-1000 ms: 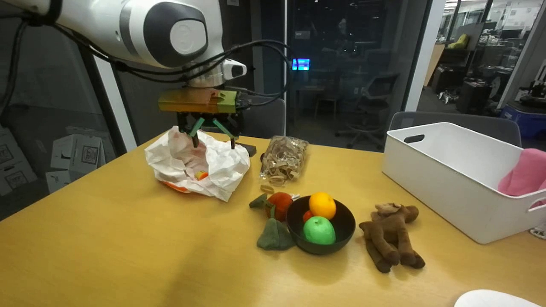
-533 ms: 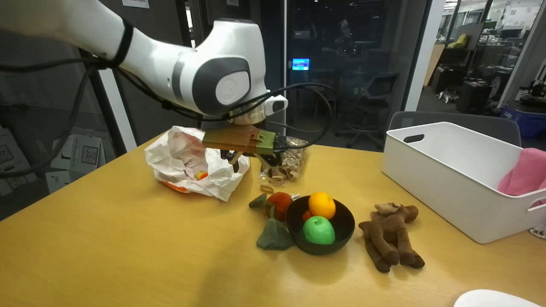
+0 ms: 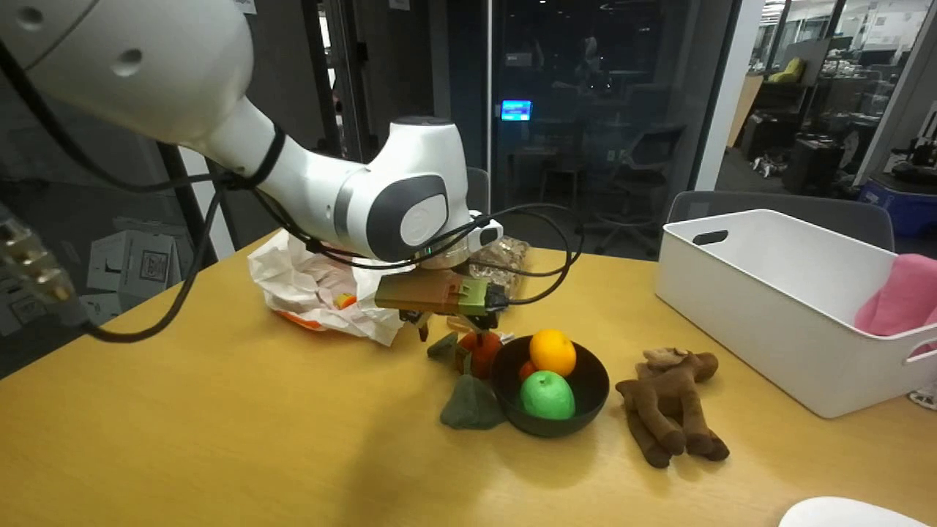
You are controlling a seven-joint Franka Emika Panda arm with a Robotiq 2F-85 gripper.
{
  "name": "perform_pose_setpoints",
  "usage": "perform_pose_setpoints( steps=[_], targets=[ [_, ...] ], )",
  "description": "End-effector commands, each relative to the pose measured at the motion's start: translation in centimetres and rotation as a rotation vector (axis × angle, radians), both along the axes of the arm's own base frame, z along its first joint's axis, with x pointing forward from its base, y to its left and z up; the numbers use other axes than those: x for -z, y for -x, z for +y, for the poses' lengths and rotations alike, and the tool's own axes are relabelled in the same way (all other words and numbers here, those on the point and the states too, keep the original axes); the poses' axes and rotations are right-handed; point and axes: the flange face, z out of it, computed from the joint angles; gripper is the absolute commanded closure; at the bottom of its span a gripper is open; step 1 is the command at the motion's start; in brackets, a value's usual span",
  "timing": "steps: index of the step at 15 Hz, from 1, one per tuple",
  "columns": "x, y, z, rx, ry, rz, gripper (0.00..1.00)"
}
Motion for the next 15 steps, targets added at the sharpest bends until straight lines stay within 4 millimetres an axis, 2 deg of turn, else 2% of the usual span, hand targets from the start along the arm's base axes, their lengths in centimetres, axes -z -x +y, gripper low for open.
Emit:
perform_pose_setpoints(
  steps=[1,7,8,9,15],
  targets=[
    [1.1,-1.1,-0.9,-0.024,0.090,-0.028,0.00],
    [3.0,-1.4,-2.1,-0.019,0.104,-0.034,0.00],
    [3.1,-1.4,-2.0,-0.016,0.091,-0.038,0.25],
    [3.1,-1.4,-2.0,-0.010,0.077,-0.045,0.27],
    [2.7,-1.5,-2.0,0.054,-0.014,-0.094,0.73]
  ],
)
